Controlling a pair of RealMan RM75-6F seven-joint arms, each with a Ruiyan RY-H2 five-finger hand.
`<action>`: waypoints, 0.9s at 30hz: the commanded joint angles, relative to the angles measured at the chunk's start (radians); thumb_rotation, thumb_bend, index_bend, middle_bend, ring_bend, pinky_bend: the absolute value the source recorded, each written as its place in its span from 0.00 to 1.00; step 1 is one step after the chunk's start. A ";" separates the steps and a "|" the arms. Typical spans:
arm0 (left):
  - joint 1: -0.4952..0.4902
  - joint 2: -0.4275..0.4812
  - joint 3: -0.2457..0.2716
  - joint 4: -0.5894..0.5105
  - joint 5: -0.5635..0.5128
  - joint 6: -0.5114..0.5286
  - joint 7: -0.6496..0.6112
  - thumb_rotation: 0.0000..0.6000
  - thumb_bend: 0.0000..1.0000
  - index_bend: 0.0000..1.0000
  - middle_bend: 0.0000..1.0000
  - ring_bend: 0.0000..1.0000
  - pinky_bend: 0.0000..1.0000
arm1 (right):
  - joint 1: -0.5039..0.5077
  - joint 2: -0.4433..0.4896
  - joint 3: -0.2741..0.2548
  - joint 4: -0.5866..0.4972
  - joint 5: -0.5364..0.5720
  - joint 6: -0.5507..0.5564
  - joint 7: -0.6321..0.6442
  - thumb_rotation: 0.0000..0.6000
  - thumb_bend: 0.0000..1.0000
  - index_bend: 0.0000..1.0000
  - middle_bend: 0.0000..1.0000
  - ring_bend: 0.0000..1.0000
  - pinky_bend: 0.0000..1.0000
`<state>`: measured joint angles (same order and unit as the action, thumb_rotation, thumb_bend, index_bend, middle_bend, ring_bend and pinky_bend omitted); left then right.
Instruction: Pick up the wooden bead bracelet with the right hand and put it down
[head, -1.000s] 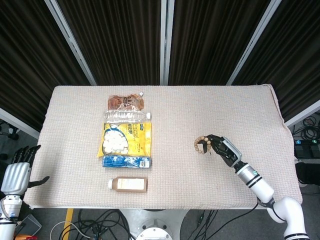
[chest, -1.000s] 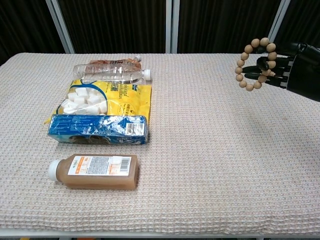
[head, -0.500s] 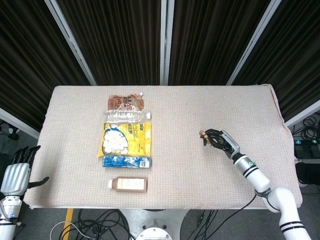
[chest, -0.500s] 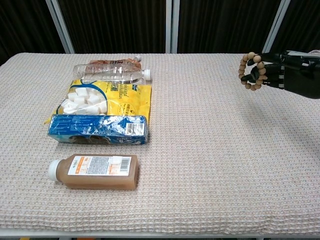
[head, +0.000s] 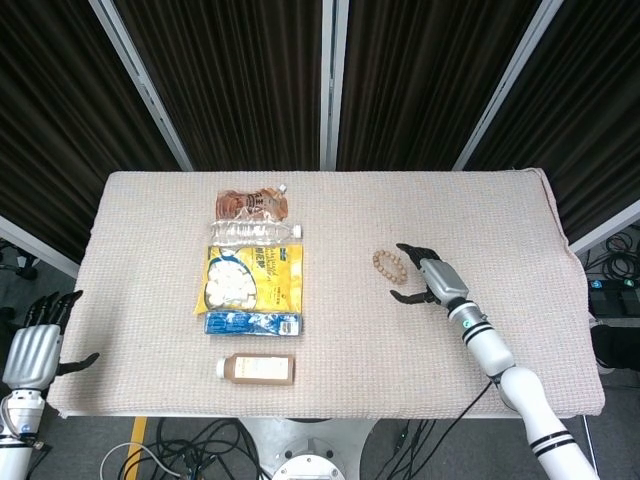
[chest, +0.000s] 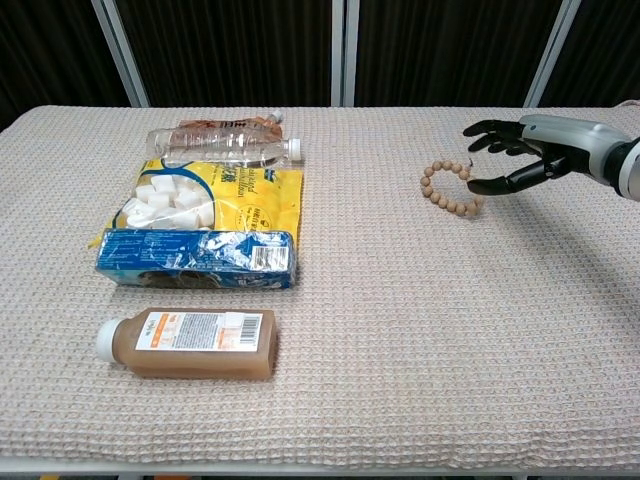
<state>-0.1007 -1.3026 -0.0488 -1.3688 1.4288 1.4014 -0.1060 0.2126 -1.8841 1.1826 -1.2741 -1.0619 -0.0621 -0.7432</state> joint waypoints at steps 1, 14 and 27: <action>-0.002 -0.002 -0.003 0.006 -0.001 0.000 -0.005 1.00 0.00 0.10 0.13 0.03 0.06 | -0.047 0.035 0.002 -0.092 -0.089 0.051 0.010 0.62 0.17 0.00 0.05 0.00 0.00; -0.006 -0.027 -0.020 0.021 0.011 0.038 0.006 1.00 0.00 0.10 0.13 0.03 0.06 | -0.410 0.364 -0.159 -0.463 -0.594 0.535 0.337 0.94 0.20 0.00 0.10 0.00 0.00; 0.000 -0.025 -0.019 -0.013 0.017 0.062 0.047 1.00 0.00 0.10 0.13 0.03 0.06 | -0.427 0.608 -0.544 -0.275 -0.975 1.197 0.768 0.94 0.21 0.00 0.07 0.00 0.00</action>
<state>-0.1008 -1.3275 -0.0684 -1.3810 1.4461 1.4628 -0.0598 -0.2221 -1.3371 0.7412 -1.6154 -1.9505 1.0137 -0.0122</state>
